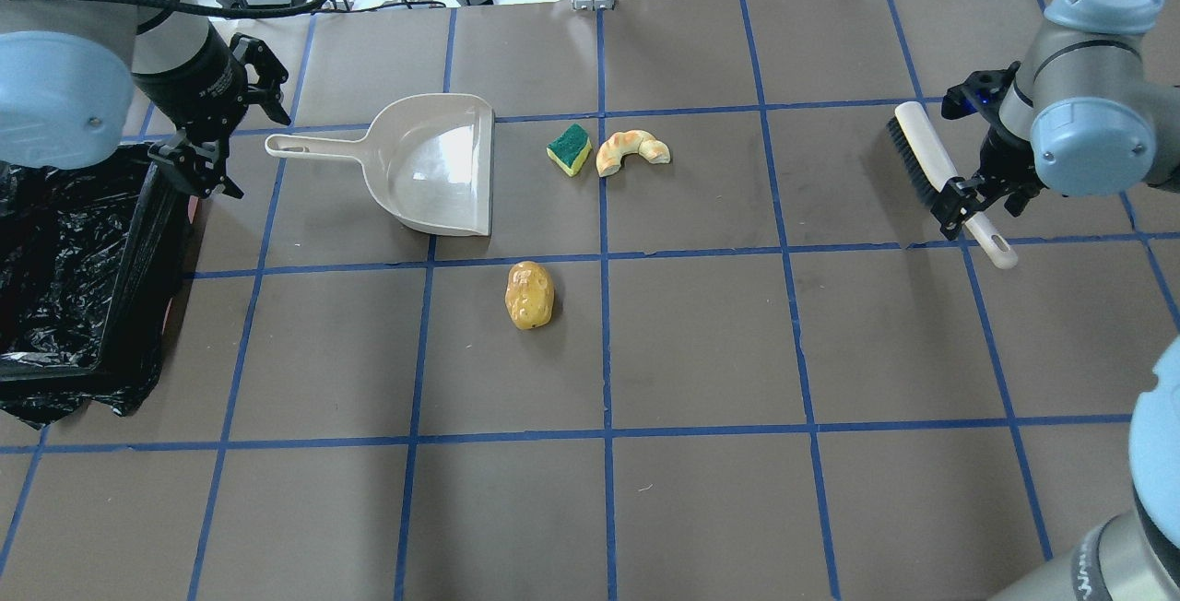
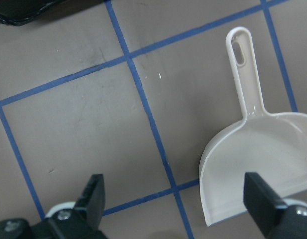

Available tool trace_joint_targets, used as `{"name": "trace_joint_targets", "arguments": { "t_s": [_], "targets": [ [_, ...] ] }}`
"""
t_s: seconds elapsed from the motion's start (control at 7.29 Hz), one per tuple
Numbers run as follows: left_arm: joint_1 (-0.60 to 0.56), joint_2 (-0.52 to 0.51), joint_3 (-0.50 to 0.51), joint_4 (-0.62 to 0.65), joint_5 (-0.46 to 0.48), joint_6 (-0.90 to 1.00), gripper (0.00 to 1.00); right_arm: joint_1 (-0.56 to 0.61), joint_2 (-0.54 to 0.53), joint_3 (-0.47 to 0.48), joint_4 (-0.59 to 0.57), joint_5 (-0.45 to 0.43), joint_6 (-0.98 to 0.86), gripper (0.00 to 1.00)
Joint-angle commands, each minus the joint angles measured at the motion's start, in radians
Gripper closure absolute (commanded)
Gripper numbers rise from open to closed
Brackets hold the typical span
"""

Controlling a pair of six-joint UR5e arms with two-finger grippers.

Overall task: Sweep and dump trash into bin
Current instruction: 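Grasp the brush handle with the right gripper while the left gripper grasps the dustpan handle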

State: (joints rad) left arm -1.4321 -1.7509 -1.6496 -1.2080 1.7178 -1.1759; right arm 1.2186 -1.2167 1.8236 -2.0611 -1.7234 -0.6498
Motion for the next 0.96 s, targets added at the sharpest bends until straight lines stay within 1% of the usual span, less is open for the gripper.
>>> {"name": "trace_joint_targets", "arguments": {
  "t_s": [0.0, 0.14, 0.27, 0.55, 0.69, 0.82],
  "targets": [
    [-0.001, -0.106, 0.007, 0.144, 0.002, -0.095, 0.0, -0.001, -0.003, 0.003, 0.01, 0.001, 0.01, 0.43],
    [-0.001, -0.14, 0.011, 0.195, -0.03, -0.097, 0.0, -0.001, -0.003, 0.003, 0.016, -0.001, 0.007, 0.59],
    [-0.001, -0.174, 0.019, 0.243, -0.03, -0.106, 0.0, -0.001, -0.004, 0.003, 0.048, -0.002, 0.009, 0.67],
    [0.001, -0.241, 0.069, 0.248, -0.029, -0.136, 0.02, -0.001, -0.004, 0.0, 0.061, -0.004, 0.009, 0.86],
    [0.001, -0.269, 0.1, 0.248, -0.027, -0.136, 0.02, -0.001, -0.006, -0.007, 0.059, -0.004, 0.012, 0.9],
    [-0.001, -0.3, 0.128, 0.248, -0.026, -0.136, 0.03, 0.001, -0.018, -0.016, 0.061, 0.002, 0.048, 0.91]
  ]
}}
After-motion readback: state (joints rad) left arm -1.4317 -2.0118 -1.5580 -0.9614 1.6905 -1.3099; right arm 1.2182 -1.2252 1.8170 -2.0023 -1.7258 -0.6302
